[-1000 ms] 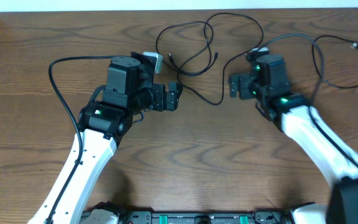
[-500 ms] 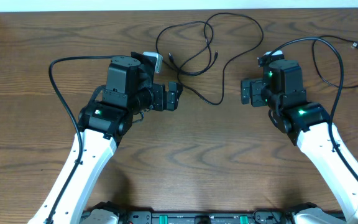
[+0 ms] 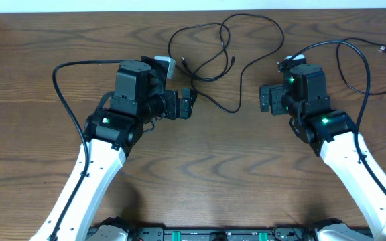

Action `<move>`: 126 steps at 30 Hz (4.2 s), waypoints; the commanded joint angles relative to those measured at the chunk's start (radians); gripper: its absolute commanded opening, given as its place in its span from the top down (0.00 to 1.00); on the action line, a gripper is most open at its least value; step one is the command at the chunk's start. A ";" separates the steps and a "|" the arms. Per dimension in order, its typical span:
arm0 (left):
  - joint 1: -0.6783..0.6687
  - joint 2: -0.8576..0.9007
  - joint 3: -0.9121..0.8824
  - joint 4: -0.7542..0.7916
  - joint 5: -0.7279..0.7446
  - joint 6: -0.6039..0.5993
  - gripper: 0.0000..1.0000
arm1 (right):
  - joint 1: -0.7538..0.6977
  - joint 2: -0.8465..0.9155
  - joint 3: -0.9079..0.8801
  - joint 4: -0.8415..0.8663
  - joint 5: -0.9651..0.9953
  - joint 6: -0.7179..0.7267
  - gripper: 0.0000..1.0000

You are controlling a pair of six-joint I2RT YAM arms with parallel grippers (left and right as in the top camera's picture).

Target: Untangle cables

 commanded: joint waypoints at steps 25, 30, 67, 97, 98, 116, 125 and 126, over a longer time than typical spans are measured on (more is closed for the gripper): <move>0.003 0.000 0.021 -0.019 -0.010 -0.009 0.00 | -0.002 -0.005 0.002 -0.014 0.016 -0.010 0.01; 0.003 -0.042 -0.001 -0.132 -0.090 -0.004 0.01 | -0.002 -0.005 0.002 -0.014 0.016 -0.010 0.01; 0.005 -1.219 -1.088 0.515 -0.218 0.010 0.00 | -0.002 -0.005 0.002 -0.014 0.015 -0.010 0.01; 0.085 -1.282 -1.088 0.402 -0.342 0.285 0.00 | -0.002 -0.005 0.002 -0.014 0.016 -0.010 0.01; 0.085 -1.282 -1.088 0.402 -0.341 0.285 0.00 | -0.002 -0.005 0.002 -0.014 0.015 -0.010 0.01; 0.085 -1.278 -1.088 0.402 -0.341 0.285 0.01 | -0.002 -0.005 0.002 -0.014 0.016 -0.010 0.01; 0.085 -1.278 -1.088 0.402 -0.342 0.285 0.00 | -0.002 -0.005 0.002 -0.014 0.016 -0.010 0.01; 0.085 -1.278 -1.088 0.402 -0.342 0.285 0.01 | -0.002 -0.005 0.002 -0.014 0.016 -0.010 0.01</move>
